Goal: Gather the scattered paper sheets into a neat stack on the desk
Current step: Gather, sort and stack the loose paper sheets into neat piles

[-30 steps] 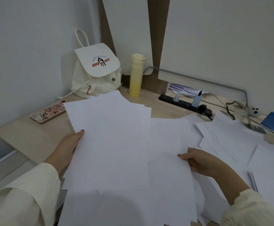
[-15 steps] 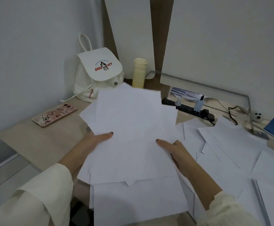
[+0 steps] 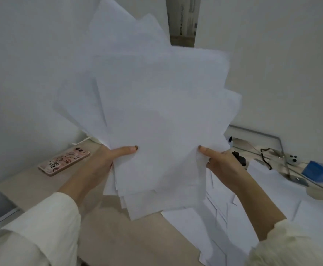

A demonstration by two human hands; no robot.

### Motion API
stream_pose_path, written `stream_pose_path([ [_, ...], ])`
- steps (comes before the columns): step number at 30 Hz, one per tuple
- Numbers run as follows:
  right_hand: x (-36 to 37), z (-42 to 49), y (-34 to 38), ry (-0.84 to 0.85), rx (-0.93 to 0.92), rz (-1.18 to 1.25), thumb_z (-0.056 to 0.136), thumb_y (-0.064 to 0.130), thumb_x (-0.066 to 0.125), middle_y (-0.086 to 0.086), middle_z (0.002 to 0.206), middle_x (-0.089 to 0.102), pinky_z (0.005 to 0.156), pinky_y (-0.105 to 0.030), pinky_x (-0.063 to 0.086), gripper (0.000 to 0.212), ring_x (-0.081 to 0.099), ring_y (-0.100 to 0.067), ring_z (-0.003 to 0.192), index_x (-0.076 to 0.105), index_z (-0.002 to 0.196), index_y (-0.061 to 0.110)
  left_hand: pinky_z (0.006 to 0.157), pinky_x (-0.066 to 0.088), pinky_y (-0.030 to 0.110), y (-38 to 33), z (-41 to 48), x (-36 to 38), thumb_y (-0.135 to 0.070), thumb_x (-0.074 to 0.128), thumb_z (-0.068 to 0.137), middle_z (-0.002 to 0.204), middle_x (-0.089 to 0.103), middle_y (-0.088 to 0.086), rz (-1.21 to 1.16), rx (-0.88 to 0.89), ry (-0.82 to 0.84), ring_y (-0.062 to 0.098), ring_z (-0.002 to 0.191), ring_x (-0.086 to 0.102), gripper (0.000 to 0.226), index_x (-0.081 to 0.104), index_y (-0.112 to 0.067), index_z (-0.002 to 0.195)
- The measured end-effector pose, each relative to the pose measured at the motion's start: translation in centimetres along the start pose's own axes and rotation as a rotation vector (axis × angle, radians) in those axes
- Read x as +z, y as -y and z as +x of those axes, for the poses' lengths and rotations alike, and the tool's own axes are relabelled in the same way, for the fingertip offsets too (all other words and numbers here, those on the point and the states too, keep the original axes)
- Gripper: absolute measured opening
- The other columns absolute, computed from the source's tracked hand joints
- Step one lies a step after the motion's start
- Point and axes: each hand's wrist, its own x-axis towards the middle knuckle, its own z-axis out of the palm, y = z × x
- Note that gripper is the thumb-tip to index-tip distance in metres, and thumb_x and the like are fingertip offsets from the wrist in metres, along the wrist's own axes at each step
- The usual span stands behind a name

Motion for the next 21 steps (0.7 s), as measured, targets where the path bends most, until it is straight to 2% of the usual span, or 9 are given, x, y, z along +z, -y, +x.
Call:
stream_pose_path([
  [2, -0.4, -0.3, -0.4, 0.065, 0.051, -0.048, 0.072, 0.026, 0.076, -0.004, 0.118, 0.068, 0.096, -0.039, 0.05, 0.049, 0.063, -0.023, 0.111, 0.061, 0.118, 0.019, 0.069, 0.056, 0.02, 0.8, 0.0, -0.3, -0.022, 0.086, 0.05, 0.098, 0.075, 0.002, -0.017, -0.008, -0.058, 0.017, 0.091, 0.071, 0.045, 0.074, -0.015, 0.093],
  [4, -0.9, -0.8, -0.6, 0.082, 0.09, -0.023, 0.08, 0.032, 0.065, -0.001, 0.123, 0.065, 0.103, -0.045, 0.043, 0.043, 0.061, -0.02, 0.114, 0.059, 0.122, 0.023, 0.068, 0.057, 0.022, 1.4, -0.2, -0.4, -0.015, 0.081, 0.056, 0.099, 0.075, 0.003, -0.033, -0.043, -0.083, 0.019, 0.091, 0.071, 0.044, 0.071, -0.012, 0.099],
  [6, -1.1, -1.0, -0.3, 0.057, 0.093, -0.102, 0.083, 0.055, 0.054, 0.023, 0.112, 0.065, 0.107, -0.046, 0.036, 0.034, 0.062, 0.005, 0.102, 0.06, 0.114, 0.042, 0.07, 0.058, 0.024, 1.7, -0.3, -0.5, -0.026, 0.081, 0.051, 0.103, 0.074, 0.005, 0.009, -0.079, -0.086, 0.022, 0.094, 0.07, 0.06, 0.068, -0.01, 0.107],
  [7, -1.2, -1.0, -0.1, 0.041, 0.084, -0.172, 0.076, 0.066, 0.054, 0.03, 0.106, 0.062, 0.107, -0.046, 0.034, 0.045, 0.06, 0.014, 0.093, 0.058, 0.115, 0.044, 0.07, 0.058, 0.025, 1.7, -0.3, -0.4, -0.032, 0.08, 0.047, 0.103, 0.074, 0.005, 0.035, -0.087, -0.093, 0.022, 0.093, 0.071, 0.067, 0.068, -0.01, 0.109],
  [8, -1.4, -0.9, 0.1, 0.036, 0.103, -0.176, 0.072, 0.061, 0.059, 0.025, 0.109, 0.063, 0.106, -0.045, 0.036, 0.053, 0.062, 0.011, 0.091, 0.056, 0.119, 0.036, 0.069, 0.058, 0.024, 1.7, -0.3, -0.4, -0.035, 0.079, 0.045, 0.103, 0.074, 0.004, 0.055, -0.092, -0.103, 0.021, 0.092, 0.071, 0.069, 0.068, -0.01, 0.108],
  [11, -1.3, -0.6, 0.2, 0.084, 0.138, -0.142, 0.077, 0.026, 0.06, 0.001, 0.117, 0.068, 0.09, -0.032, 0.053, 0.045, 0.064, -0.018, 0.109, 0.058, 0.121, 0.018, 0.064, 0.057, 0.022, 1.7, 0.0, -0.3, -0.036, 0.081, 0.04, 0.098, 0.075, 0.004, 0.077, -0.084, -0.121, 0.02, 0.088, 0.072, 0.068, 0.07, -0.011, 0.102],
  [17, 0.6, -0.1, 0.3, -0.096, 0.01, 0.058, 0.076, 0.019, 0.063, 0.0, 0.1, 0.073, 0.084, -0.031, 0.057, 0.028, 0.07, -0.015, 0.094, 0.066, 0.103, 0.019, 0.064, 0.056, 0.022, 0.9, 0.0, 0.7, -0.015, 0.078, 0.064, 0.1, 0.075, 0.005, -0.029, -0.024, -0.129, 0.019, 0.089, 0.072, 0.038, 0.071, -0.01, 0.101],
  [19, 0.8, 0.1, 0.9, -0.135, -0.021, 0.102, 0.08, 0.017, 0.062, -0.002, 0.102, 0.073, 0.081, -0.029, 0.057, 0.023, 0.069, -0.017, 0.095, 0.066, 0.103, 0.016, 0.063, 0.056, 0.02, 0.1, 0.2, 0.4, -0.018, 0.081, 0.058, 0.093, 0.076, 0.0, -0.045, 0.025, -0.154, 0.012, 0.083, 0.072, 0.028, 0.076, -0.016, 0.086],
  [21, 0.8, 0.3, 1.3, -0.145, -0.036, 0.103, 0.083, 0.015, 0.06, -0.002, 0.101, 0.073, 0.079, -0.028, 0.057, 0.019, 0.069, -0.018, 0.094, 0.067, 0.102, 0.015, 0.065, 0.056, 0.019, -0.8, 0.5, 0.0, -0.03, 0.08, 0.046, 0.09, 0.076, -0.005, -0.018, 0.078, -0.195, 0.009, 0.084, 0.071, 0.042, 0.075, -0.018, 0.085],
])
